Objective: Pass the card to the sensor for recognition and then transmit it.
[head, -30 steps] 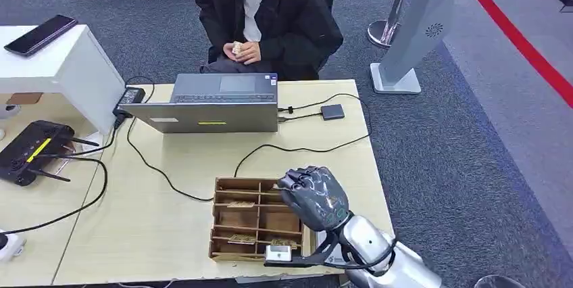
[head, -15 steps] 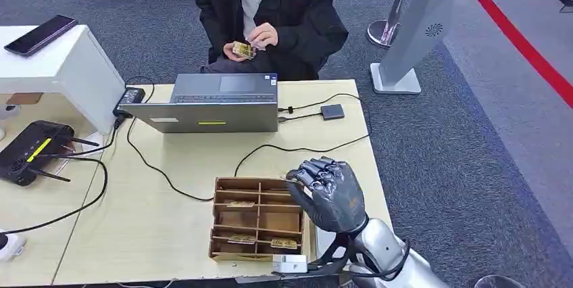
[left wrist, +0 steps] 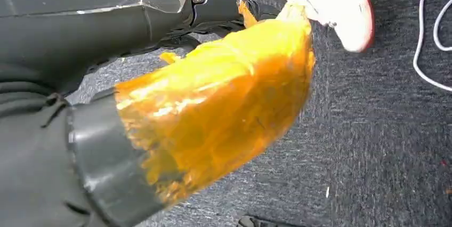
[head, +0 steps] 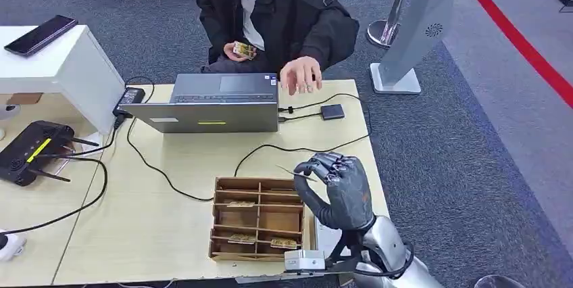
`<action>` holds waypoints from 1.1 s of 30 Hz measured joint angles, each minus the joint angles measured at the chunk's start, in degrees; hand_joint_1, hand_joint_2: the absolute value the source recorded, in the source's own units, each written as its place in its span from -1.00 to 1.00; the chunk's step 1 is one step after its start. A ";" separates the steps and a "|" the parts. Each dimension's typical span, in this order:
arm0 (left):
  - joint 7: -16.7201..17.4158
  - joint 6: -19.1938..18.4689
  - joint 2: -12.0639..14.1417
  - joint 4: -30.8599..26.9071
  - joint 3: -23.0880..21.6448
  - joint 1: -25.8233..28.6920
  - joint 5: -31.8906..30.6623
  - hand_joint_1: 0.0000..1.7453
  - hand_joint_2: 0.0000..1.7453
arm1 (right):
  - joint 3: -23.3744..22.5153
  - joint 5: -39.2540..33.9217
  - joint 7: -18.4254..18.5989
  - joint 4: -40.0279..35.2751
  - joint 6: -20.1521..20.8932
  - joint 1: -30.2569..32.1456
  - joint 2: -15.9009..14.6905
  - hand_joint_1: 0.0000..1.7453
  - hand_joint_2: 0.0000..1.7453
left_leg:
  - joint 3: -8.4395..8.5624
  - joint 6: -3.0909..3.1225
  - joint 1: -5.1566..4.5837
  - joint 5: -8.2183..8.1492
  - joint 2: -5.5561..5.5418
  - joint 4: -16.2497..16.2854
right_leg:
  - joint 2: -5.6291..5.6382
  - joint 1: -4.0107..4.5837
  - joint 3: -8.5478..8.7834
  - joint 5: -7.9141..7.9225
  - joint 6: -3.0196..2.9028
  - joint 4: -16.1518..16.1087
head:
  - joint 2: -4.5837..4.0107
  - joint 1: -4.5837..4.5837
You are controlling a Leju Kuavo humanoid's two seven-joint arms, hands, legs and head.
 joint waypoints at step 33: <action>3.58 -1.16 0.98 0.00 -2.01 -1.31 -4.94 -1.00 -1.00 | -3.48 17.92 9.62 15.15 2.34 -14.08 8.44 -1.00 1.00 | 0.02 0.00 0.00 0.03 0.00 0.00 | 0.00 0.00 0.01 0.01 -0.01 0.03 | 0.00 0.02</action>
